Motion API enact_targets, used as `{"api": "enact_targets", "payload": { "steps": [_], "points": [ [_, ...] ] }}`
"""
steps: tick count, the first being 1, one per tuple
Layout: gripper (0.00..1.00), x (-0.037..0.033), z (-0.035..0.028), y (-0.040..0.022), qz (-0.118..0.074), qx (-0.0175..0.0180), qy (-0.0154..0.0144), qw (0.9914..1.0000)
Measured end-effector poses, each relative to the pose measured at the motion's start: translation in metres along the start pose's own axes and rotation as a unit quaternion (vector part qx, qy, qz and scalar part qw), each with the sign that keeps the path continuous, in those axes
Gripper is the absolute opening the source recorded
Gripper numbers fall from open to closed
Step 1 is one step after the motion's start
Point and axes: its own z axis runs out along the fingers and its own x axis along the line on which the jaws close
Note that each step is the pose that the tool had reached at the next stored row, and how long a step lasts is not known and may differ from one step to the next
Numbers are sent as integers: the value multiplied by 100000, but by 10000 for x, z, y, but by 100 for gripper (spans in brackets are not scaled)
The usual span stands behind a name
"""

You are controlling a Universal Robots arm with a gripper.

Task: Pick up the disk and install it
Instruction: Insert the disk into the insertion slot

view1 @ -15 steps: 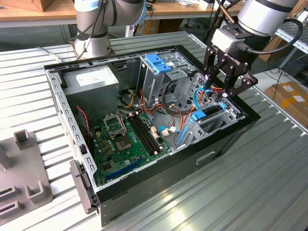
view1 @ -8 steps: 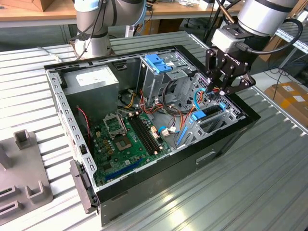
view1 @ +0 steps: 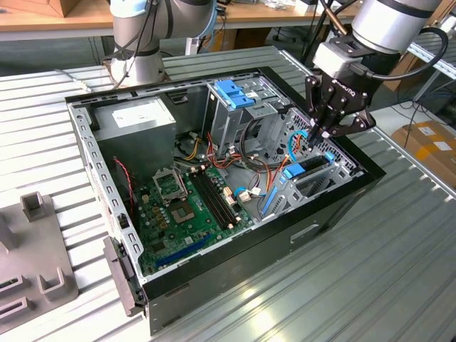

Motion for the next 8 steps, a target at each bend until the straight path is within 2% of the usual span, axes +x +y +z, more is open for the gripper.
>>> {"api": "enact_targets", "payload": {
  "steps": [2,5,7,8],
  "points": [
    [16,0,0,7,-108,31,-17,100000],
    [16,3,6,36,-625,497,-33,99997],
    [16,9,15,50,-774,998,-13,99992],
    [16,14,22,63,-904,1455,-11,99985]
  ]
}}
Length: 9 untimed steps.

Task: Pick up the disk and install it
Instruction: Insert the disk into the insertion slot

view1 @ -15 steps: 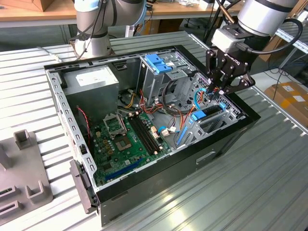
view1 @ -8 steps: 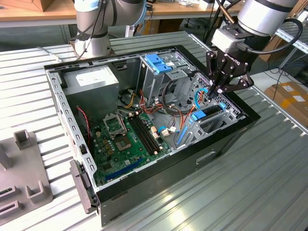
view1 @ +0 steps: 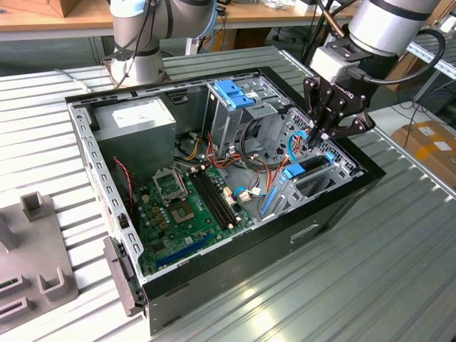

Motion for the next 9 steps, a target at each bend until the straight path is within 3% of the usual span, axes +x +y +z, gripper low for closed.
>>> {"api": "enact_targets", "payload": {
  "steps": [1,4,5,8,9],
  "points": [
    [16,0,0,1,-33,69,2,100000],
    [16,7,0,56,-65,845,-93,99996],
    [16,12,-1,76,-90,1290,-170,99992],
    [16,27,6,119,-177,3396,-256,99942],
    [16,29,7,138,-177,3735,-246,99930]
  ]
}}
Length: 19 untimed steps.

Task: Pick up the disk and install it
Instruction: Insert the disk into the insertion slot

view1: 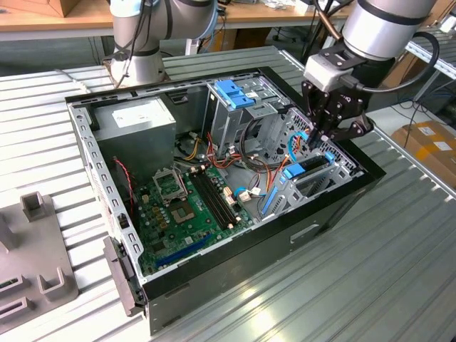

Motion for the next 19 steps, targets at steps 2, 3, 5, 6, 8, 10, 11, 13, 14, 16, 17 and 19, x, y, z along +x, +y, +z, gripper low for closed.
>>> {"api": "enact_targets", "payload": {
  "steps": [2,3,5,6,8,10,11,13,14,16,17,19],
  "points": [
    [16,5,-1,51,-4,515,25,99999],
    [16,8,0,67,-8,547,28,99998],
    [16,25,5,82,-11,564,24,99998],
    [16,51,6,87,-12,563,26,99998],
    [16,64,6,90,-12,565,26,99998],
    [16,66,5,98,2,565,26,99998],
    [16,67,5,103,-3,565,24,99998],
    [16,68,5,114,-8,565,22,99998],
    [16,67,4,117,-12,563,27,99998],
    [16,67,4,121,-10,564,25,99998],
    [16,67,3,124,-9,565,26,99998],
    [16,67,3,129,-8,565,25,99998]
  ]
}}
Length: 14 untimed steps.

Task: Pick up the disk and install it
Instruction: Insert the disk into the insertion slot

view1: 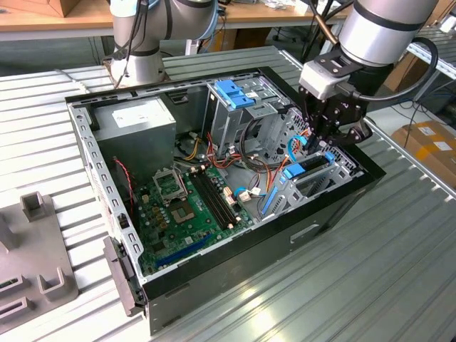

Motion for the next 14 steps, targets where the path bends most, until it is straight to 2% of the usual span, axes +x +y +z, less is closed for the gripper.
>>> {"api": "enact_targets", "payload": {
  "steps": [14],
  "points": [
    [16,23,-4,40,-2,-1,-1,100000]
  ]
}}
